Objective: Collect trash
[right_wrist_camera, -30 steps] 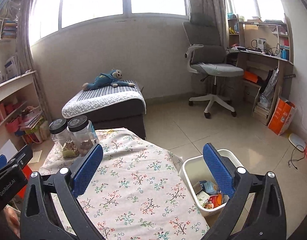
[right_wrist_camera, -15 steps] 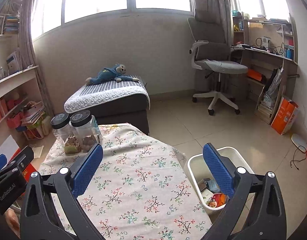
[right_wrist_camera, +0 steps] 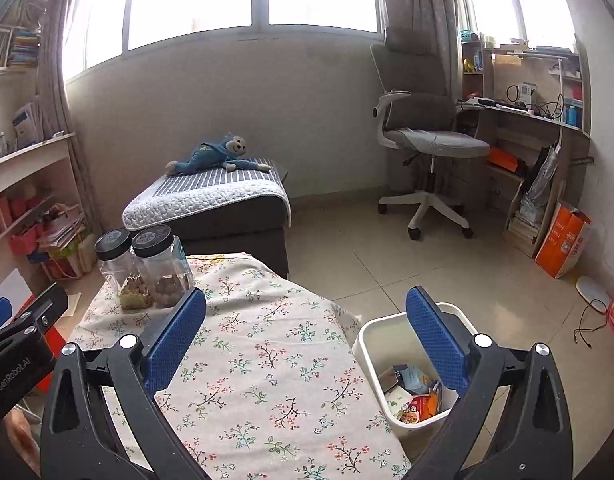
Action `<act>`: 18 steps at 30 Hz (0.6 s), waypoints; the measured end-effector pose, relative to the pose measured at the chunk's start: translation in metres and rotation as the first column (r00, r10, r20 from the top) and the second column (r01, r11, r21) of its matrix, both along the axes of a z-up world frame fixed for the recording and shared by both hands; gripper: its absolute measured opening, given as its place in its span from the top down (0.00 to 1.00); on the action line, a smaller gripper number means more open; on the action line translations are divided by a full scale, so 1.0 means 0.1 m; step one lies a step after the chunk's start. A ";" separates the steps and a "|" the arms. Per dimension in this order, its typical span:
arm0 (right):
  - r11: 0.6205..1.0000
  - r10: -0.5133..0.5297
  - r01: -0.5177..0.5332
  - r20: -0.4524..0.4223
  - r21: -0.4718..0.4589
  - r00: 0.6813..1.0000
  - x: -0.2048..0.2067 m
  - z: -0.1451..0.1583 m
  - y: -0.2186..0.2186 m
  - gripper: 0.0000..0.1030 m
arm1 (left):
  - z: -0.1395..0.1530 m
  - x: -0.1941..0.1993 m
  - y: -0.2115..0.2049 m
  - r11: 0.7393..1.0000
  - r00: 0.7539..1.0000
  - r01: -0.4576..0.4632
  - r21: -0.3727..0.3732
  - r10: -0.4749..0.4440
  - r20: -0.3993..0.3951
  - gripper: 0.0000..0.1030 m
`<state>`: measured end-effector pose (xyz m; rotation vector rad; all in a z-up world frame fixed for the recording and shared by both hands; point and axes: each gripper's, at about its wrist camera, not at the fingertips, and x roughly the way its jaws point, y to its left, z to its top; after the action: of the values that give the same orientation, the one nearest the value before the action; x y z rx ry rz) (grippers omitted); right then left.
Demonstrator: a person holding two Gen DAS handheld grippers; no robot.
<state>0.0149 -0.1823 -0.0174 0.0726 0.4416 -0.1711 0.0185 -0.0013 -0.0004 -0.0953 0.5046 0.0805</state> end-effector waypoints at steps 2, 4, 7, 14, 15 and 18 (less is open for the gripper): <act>1.000 -0.001 0.001 0.005 -0.003 1.000 -0.01 0.00 -0.01 0.07 | -0.01 0.01 -0.01 1.000 1.000 0.004 -0.005 -0.004 -0.003 0.06; 1.000 -0.003 0.003 0.008 -0.002 1.000 -0.01 0.01 -0.02 0.07 | -0.01 0.02 -0.01 1.000 1.000 0.009 -0.013 -0.009 -0.008 0.06; 1.000 -0.006 0.006 0.008 -0.003 1.000 -0.01 0.01 -0.03 0.07 | -0.03 0.02 -0.03 1.000 1.000 0.017 -0.014 -0.017 -0.013 0.06; 1.000 -0.005 0.005 0.010 -0.002 1.000 -0.03 0.00 -0.06 0.07 | -0.04 0.02 -0.06 0.999 1.000 0.021 -0.030 -0.022 -0.015 0.06; 1.000 -0.003 0.003 0.015 0.000 1.000 -0.03 0.01 -0.06 0.07 | -0.04 0.03 -0.06 0.999 1.000 0.023 -0.031 -0.024 -0.018 0.06; 1.000 0.003 -0.002 0.026 -0.004 1.000 -0.04 0.01 -0.06 0.07 | -0.05 0.04 -0.08 0.998 0.999 0.036 -0.042 -0.037 -0.031 0.06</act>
<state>0.0112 -0.1886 -0.0160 0.0701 0.4157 -0.1684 0.0224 -0.0088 -0.0051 -0.1251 0.5393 0.0361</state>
